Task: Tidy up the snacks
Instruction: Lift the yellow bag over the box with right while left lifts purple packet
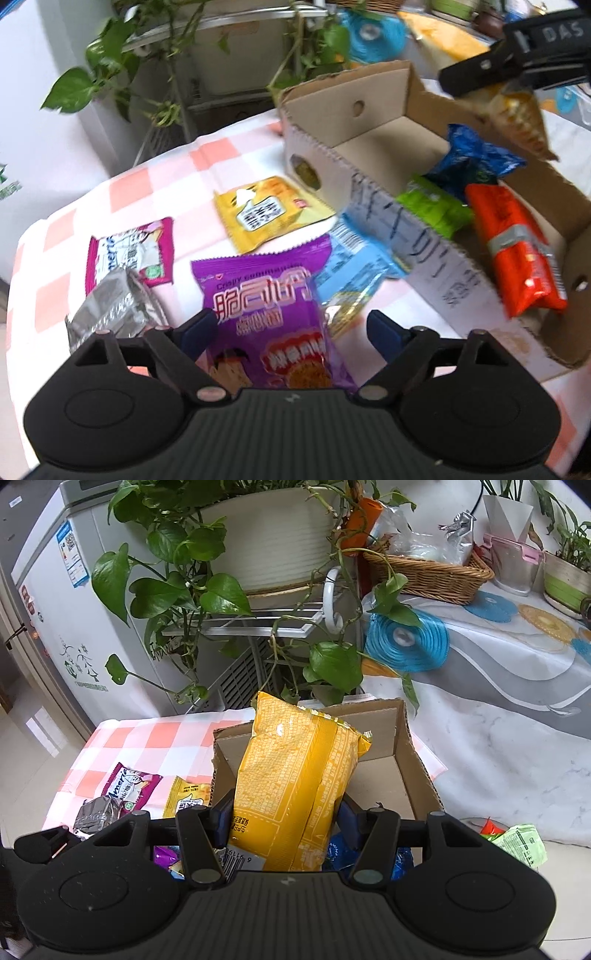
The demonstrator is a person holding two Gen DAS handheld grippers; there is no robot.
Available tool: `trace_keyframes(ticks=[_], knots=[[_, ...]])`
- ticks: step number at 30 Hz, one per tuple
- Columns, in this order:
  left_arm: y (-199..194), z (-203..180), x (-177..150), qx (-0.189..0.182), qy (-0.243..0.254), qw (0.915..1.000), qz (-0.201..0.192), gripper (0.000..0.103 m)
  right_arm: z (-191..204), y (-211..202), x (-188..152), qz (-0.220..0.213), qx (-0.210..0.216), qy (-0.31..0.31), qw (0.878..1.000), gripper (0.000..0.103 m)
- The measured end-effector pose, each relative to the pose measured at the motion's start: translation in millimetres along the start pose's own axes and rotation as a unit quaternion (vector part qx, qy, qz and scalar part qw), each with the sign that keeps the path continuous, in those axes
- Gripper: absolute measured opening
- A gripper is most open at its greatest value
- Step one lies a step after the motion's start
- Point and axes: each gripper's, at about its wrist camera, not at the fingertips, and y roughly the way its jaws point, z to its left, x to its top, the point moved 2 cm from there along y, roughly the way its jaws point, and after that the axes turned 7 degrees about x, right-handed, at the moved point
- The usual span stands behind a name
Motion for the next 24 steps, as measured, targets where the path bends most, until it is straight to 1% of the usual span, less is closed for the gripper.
trace_keyframes(ticks=[1,2,3,4,6,7,9,11,13,17,20,21,23,24], knots=[[1.9,-1.6,-1.9,0.01,0.007,0.9999,-0.005,0.075,-0.2,0.6,-0.3,0.001,0.0,0.001,1.0,0.062],[2.2,-3.6,-2.3,0.016,0.017,0.9997,-0.009,0.068,-0.1,1.1,-0.6,0.002,0.0,0.002,1.0,0.062],[1.0,-4.6,-2.2,0.016,0.021,0.9995,-0.013,0.057,0.0,1.5,-0.8,0.003,0.0,0.003,1.0,0.062],[-0.9,-2.4,-0.5,0.012,0.012,0.9997,-0.015,0.052,0.0,1.6,-0.9,0.004,0.002,0.003,1.0,0.062],[-5.6,7.2,3.8,0.004,-0.019,0.9996,-0.019,0.047,-0.3,1.4,-0.9,0.004,0.002,0.003,1.0,0.062],[-7.9,9.7,6.0,0.006,-0.028,0.9993,-0.022,0.04,-1.1,1.5,-0.6,0.004,0.001,0.005,1.0,0.062],[-14.6,14.1,12.1,0.015,-0.039,0.9986,-0.032,0.035,-2.5,1.2,-0.2,0.004,-0.001,0.009,1.0,0.062],[-21.1,16.7,18.2,0.002,-0.051,0.9977,-0.044,0.031,-3.1,0.7,-0.2,0.003,-0.001,0.011,1.0,0.062],[-24.5,15.9,22.9,-0.011,-0.057,0.9971,-0.049,0.025,-3.0,0.8,-0.5,0.003,-0.002,0.011,1.0,0.062],[-30.2,14.2,26.0,-0.031,-0.071,0.9953,-0.058,0.02,-1.0,0.9,-0.8,0.004,-0.001,0.009,1.0,0.062],[-26.9,11.0,24.9,-0.014,-0.054,0.9971,-0.052,0.019,-2.1,1.5,-0.3,0.004,-0.001,0.01,1.0,0.062],[-24.4,12.8,24.3,-0.007,-0.054,0.9975,-0.046,0.02,-2.0,1.5,-0.4,0.005,-0.001,0.011,1.0,0.062],[-21.2,17.9,24.0,-0.002,-0.061,0.9975,-0.034,0.026,-1.6,1.1,-0.6,0.005,0.001,0.008,1.0,0.062],[-21.3,20.4,22.9,-0.005,-0.064,0.9975,-0.03,0.036,-1.6,0.8,-0.4,0.004,0.001,0.008,1.0,0.062]])
